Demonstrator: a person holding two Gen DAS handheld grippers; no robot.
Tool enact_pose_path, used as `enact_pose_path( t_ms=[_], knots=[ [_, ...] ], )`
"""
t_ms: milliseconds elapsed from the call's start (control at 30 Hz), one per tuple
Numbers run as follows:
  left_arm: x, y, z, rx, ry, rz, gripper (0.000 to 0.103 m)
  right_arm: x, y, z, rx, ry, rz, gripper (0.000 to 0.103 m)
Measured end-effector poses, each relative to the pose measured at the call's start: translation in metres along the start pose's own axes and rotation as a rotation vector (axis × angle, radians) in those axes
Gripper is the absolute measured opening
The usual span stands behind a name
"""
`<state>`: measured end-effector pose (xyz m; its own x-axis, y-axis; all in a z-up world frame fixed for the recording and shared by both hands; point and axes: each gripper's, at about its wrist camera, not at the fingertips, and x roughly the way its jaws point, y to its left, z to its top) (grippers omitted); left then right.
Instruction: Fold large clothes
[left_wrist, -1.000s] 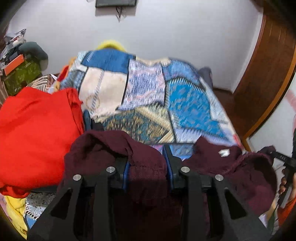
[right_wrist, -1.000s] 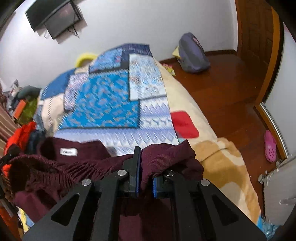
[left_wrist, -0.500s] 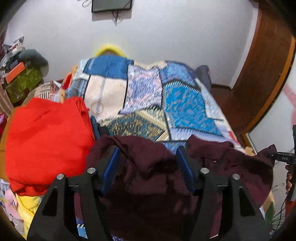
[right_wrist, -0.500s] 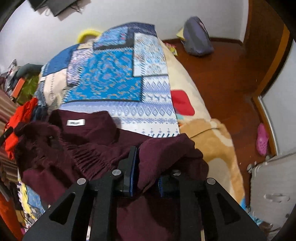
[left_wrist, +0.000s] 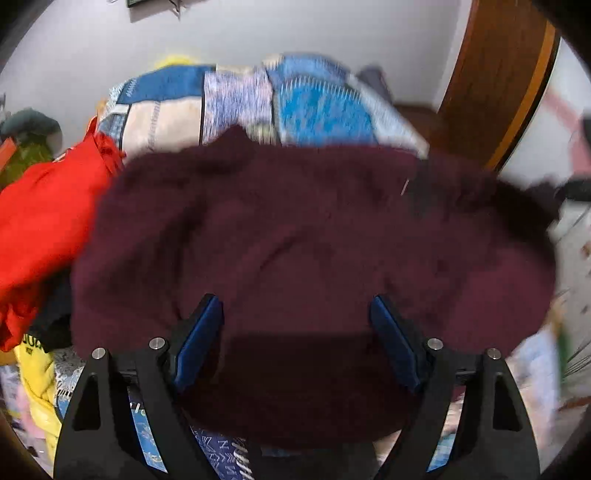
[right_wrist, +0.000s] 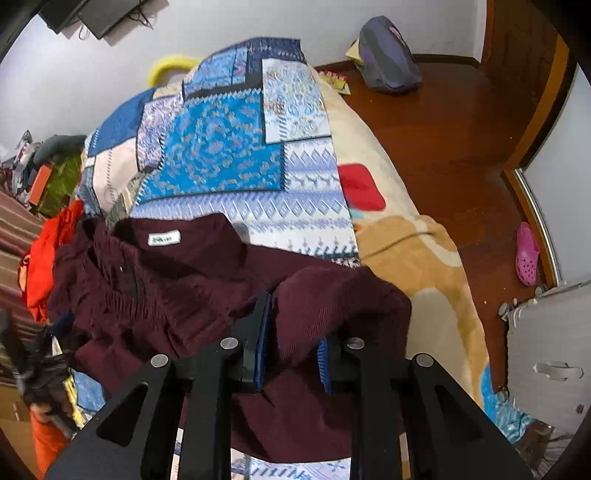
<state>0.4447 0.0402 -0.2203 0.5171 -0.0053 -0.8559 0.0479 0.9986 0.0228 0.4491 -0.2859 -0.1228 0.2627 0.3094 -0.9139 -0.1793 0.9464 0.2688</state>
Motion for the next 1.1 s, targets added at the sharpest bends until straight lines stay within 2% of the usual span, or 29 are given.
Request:
enact_pose_path(
  t_ms=[100, 233, 300, 433, 467, 600, 733, 800, 933, 1100],
  knots=[
    [0.024, -0.008, -0.01, 0.04, 0.0, 0.068, 0.085, -0.005, -0.007, -0.001, -0.029, -0.001, -0.063, 0.024],
    [0.029, -0.004, -0.008, 0.006, -0.018, 0.061, 0.088, -0.03, -0.022, -0.002, -0.025, -0.06, -0.12, 0.027],
    [0.029, -0.002, -0.006, -0.004, -0.024, 0.063, 0.088, -0.037, -0.021, -0.005, -0.037, -0.086, -0.154, 0.031],
    [0.025, -0.002, -0.008, -0.03, -0.035, 0.06, 0.088, -0.041, 0.007, -0.022, -0.117, -0.147, -0.142, 0.044],
    [0.023, -0.001, -0.011, -0.035, -0.036, 0.059, 0.088, -0.039, 0.017, -0.027, -0.146, -0.157, -0.133, 0.044],
    [0.014, -0.001, -0.021, -0.022, -0.044, 0.067, 0.088, -0.021, 0.061, -0.047, -0.229, -0.178, -0.077, 0.045],
    [-0.002, -0.002, -0.034, -0.012, -0.076, 0.066, 0.088, 0.01, 0.098, -0.068, -0.266, -0.15, 0.033, 0.045],
    [-0.014, 0.002, -0.044, -0.032, -0.103, 0.062, 0.088, 0.027, 0.111, -0.078, -0.294, -0.124, 0.026, 0.045],
    [-0.034, 0.02, -0.063, -0.11, -0.141, 0.033, 0.088, 0.066, 0.125, -0.096, -0.349, -0.065, -0.04, 0.045],
    [-0.061, 0.041, -0.083, -0.203, -0.224, -0.017, 0.088, 0.071, 0.123, -0.108, -0.353, -0.108, -0.079, 0.054]
  ],
)
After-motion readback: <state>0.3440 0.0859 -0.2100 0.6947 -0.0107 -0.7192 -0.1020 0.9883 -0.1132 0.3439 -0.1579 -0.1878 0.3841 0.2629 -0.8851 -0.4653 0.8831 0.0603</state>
